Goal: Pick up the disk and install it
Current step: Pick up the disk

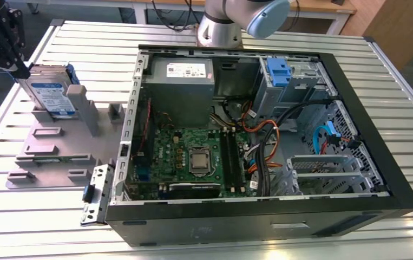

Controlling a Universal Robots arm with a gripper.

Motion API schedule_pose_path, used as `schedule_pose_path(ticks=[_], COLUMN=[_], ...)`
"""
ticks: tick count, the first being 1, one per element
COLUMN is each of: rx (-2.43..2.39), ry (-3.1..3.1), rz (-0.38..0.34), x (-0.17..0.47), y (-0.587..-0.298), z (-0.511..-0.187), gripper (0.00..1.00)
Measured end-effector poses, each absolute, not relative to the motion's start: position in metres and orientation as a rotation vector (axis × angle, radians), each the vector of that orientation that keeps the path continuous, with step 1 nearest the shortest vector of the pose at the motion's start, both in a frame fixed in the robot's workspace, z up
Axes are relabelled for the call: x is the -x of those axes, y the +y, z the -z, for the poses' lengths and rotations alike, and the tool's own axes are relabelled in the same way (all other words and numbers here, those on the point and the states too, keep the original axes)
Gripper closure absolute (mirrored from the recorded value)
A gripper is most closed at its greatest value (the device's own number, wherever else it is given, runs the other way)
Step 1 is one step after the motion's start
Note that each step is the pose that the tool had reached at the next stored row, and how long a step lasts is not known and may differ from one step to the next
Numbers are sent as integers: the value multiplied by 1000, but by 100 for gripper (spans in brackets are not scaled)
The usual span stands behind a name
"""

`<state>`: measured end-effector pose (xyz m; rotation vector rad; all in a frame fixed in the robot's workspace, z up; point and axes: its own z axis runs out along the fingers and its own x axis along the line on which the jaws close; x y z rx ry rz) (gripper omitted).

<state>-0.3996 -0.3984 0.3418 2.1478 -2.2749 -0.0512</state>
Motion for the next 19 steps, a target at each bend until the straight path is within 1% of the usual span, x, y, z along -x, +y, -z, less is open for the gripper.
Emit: schedule_pose_path(ticks=[16, 17, 18, 19], rx=[-2171, -2171, -2171, -2171], ry=[-2253, -2252, -2252, -2252], rz=[51, 51, 51, 51], x=[400, 400, 400, 400], y=[-398, -398, -398, -398], z=[-342, -342, -342, -342], gripper=[89, 89, 83, 83])
